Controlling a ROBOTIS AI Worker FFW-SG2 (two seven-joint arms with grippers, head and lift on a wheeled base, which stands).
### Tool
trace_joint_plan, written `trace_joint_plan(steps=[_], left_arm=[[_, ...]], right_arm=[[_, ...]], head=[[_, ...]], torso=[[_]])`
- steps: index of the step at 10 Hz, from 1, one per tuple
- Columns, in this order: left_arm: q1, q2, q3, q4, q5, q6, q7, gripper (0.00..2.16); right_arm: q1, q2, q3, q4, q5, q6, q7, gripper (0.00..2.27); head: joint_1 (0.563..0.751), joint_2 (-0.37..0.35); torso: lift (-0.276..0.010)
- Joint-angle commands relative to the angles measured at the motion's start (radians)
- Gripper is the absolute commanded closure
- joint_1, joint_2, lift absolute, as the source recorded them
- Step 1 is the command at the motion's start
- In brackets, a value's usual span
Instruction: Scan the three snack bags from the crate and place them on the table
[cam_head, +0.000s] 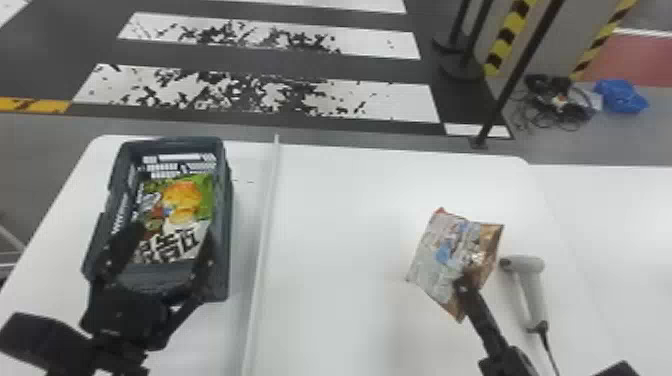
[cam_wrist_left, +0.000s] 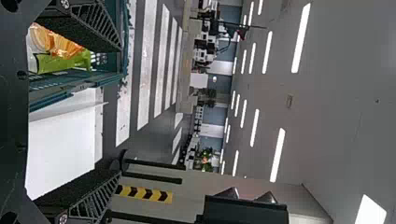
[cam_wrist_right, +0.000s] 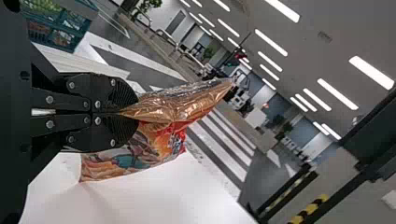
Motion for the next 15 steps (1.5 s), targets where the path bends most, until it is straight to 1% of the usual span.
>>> trace_joint_plan(steps=[1, 2, 3, 4, 5, 6, 7, 8, 11, 12, 14, 15], left_arm=[[-0.001, 0.0, -0.003, 0.002, -0.002, 0.0, 0.0, 0.07], [-0.001, 0.0, -0.004, 0.002, -0.002, 0.0, 0.0, 0.07], [-0.001, 0.0, -0.004, 0.005, -0.002, 0.0, 0.0, 0.07], [-0.001, 0.0, -0.004, 0.007, -0.002, 0.0, 0.0, 0.07], [-0.001, -0.001, -0.004, 0.007, -0.002, 0.0, 0.0, 0.07], [-0.001, -0.001, -0.004, 0.007, -0.002, -0.003, 0.0, 0.07], [-0.001, -0.001, -0.006, 0.007, -0.002, -0.003, 0.0, 0.07], [-0.001, -0.003, -0.006, 0.007, -0.002, -0.003, 0.0, 0.07], [-0.001, -0.005, -0.007, 0.015, 0.0, -0.009, 0.005, 0.07], [-0.001, -0.005, -0.007, 0.018, 0.0, -0.025, 0.006, 0.07], [-0.001, -0.005, -0.007, 0.021, 0.007, -0.028, 0.006, 0.07], [-0.001, -0.006, -0.007, 0.022, 0.007, -0.037, 0.008, 0.07]], right_arm=[[0.0, 0.018, -0.015, 0.001, -0.04, 0.09, -0.001, 2.08], [-0.002, 0.024, -0.015, 0.012, -0.037, 0.09, -0.011, 2.09], [0.001, 0.027, -0.015, 0.012, -0.032, 0.081, -0.068, 2.09], [0.018, 0.039, -0.015, 0.007, -0.02, 0.05, -0.123, 2.09], [0.032, 0.046, -0.013, -0.001, -0.011, 0.035, -0.176, 1.67], [0.038, 0.046, -0.013, -0.005, -0.009, 0.035, -0.208, 1.26], [0.057, 0.046, -0.013, -0.024, -0.009, 0.038, -0.232, 0.61], [0.08, 0.046, -0.008, -0.04, -0.011, 0.044, -0.257, 0.13], [0.133, 0.046, 0.01, -0.091, -0.008, 0.047, -0.311, 0.1], [0.15, 0.042, 0.01, -0.111, -0.005, 0.062, -0.312, 0.1], [0.179, 0.041, 0.008, -0.156, -0.006, 0.16, -0.301, 0.1], [0.181, 0.041, 0.008, -0.172, 0.023, 0.16, -0.297, 0.1]], head=[[0.695, -0.086], [0.695, -0.072], [0.695, -0.068], [0.695, -0.08], [0.695, -0.098], [0.695, -0.107], [0.695, -0.122], [0.695, -0.129], [0.695, -0.125], [0.695, -0.122], [0.695, -0.107], [0.695, -0.081]], torso=[[-0.037], [-0.037], [-0.037], [-0.037], [-0.037], [-0.037], [-0.037], [-0.037], [-0.037], [-0.037], [-0.037], [-0.037]])
